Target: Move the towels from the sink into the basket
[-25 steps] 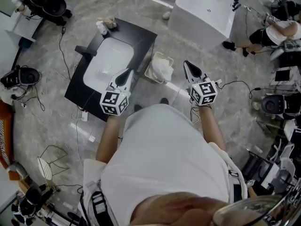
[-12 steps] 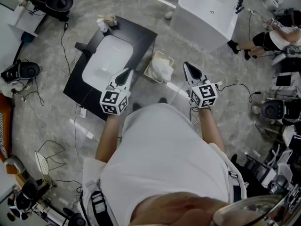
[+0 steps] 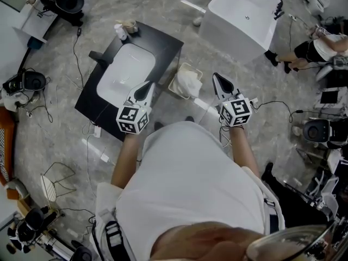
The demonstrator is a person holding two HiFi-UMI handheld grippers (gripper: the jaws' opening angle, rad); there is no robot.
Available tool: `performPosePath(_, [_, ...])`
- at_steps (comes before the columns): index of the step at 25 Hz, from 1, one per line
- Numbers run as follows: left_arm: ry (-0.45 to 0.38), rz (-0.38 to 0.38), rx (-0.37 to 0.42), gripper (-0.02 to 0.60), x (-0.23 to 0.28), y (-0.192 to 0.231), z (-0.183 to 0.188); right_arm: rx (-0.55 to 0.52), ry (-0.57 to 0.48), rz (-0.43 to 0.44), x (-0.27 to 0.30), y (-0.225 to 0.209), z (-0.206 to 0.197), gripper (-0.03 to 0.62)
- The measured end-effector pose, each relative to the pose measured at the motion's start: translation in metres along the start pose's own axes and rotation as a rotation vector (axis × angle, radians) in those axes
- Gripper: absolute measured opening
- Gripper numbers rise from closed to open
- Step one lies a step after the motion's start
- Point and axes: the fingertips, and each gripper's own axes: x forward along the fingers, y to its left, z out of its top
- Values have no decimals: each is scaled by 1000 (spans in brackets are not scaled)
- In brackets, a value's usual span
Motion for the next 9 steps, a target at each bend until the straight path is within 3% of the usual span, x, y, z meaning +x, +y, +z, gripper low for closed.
performPosePath(9, [-2,11,-4,11,2,3,0,2,-7,5,4,-2,4,-2])
